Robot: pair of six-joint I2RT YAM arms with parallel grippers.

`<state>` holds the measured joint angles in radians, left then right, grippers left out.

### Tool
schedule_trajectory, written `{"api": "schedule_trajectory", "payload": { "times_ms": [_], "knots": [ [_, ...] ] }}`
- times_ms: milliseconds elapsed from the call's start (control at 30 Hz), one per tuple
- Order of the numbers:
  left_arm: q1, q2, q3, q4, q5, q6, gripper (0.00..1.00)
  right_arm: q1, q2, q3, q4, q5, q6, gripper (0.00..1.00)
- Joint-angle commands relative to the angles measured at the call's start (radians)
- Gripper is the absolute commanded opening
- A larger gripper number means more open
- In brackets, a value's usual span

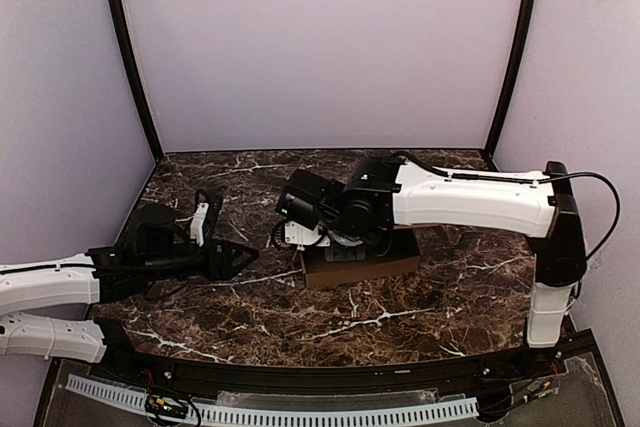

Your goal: Fold the paper box

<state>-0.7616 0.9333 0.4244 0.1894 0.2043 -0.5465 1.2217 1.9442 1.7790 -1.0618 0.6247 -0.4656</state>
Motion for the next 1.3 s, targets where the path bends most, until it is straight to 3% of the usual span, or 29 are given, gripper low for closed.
{"api": "schedule_trajectory", "payload": {
  "times_ms": [0,167,333,467,933,1267],
  "knots": [
    [-0.002,0.032,0.035,-0.138,-0.036,0.145,0.62,0.018,-0.052,0.031,0.011,0.03,-0.01,0.0],
    [-0.001,0.065,0.086,-0.163,-0.06,0.236,0.62,0.017,-0.071,0.04,0.01,0.049,-0.012,0.16],
    [-0.003,0.109,0.126,-0.171,-0.053,0.273,0.67,0.018,-0.075,0.057,0.066,0.064,-0.028,0.41],
    [-0.004,0.132,0.146,-0.172,-0.047,0.295,0.69,0.015,-0.081,0.072,0.097,0.051,-0.047,0.52],
    [-0.05,0.261,0.257,-0.128,-0.048,0.393,0.74,-0.054,-0.095,0.074,0.18,0.098,-0.06,0.53],
    [-0.098,0.332,0.279,-0.048,-0.187,0.569,0.75,-0.122,-0.121,0.094,0.228,-0.057,-0.031,0.52]
  ]
}}
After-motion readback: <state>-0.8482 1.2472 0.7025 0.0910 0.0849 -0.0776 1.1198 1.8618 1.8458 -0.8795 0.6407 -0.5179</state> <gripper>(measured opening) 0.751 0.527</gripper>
